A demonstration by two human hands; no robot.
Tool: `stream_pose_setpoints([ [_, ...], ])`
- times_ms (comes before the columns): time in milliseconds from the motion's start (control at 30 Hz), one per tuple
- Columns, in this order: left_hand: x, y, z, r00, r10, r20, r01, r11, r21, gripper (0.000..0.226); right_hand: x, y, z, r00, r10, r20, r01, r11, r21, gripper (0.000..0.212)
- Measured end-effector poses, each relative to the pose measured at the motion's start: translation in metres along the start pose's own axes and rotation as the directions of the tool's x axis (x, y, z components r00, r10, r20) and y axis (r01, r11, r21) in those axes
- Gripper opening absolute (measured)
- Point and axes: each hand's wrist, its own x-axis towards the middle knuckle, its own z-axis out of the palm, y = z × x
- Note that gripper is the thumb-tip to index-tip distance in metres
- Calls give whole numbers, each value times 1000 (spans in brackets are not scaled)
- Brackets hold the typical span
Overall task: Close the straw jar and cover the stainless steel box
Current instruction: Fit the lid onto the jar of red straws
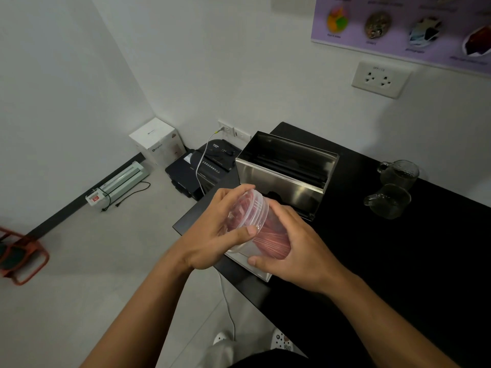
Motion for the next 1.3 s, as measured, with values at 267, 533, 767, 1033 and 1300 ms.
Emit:
stream_pose_setpoints([
  [267,3,1,1,999,39,-9,-38,998,40,70,3,4,-6,999,18,41,-22,994,103,102],
  [533,2,6,1,996,90,25,-92,993,69,82,4,13,-16,982,42,182,-120,890,439,80],
  [767,5,5,0,996,89,21,-91,993,73,83,5,20,-16,951,95,295,-244,816,524,74],
  [1033,11,-2,-8,997,28,-74,-22,996,82,82,1,18,-9,991,119,63,-131,961,243,82],
  [1300,16,4,-9,996,-37,-81,36,999,-12,86,-3,13,1,997,66,-34,-63,994,85,106],
])
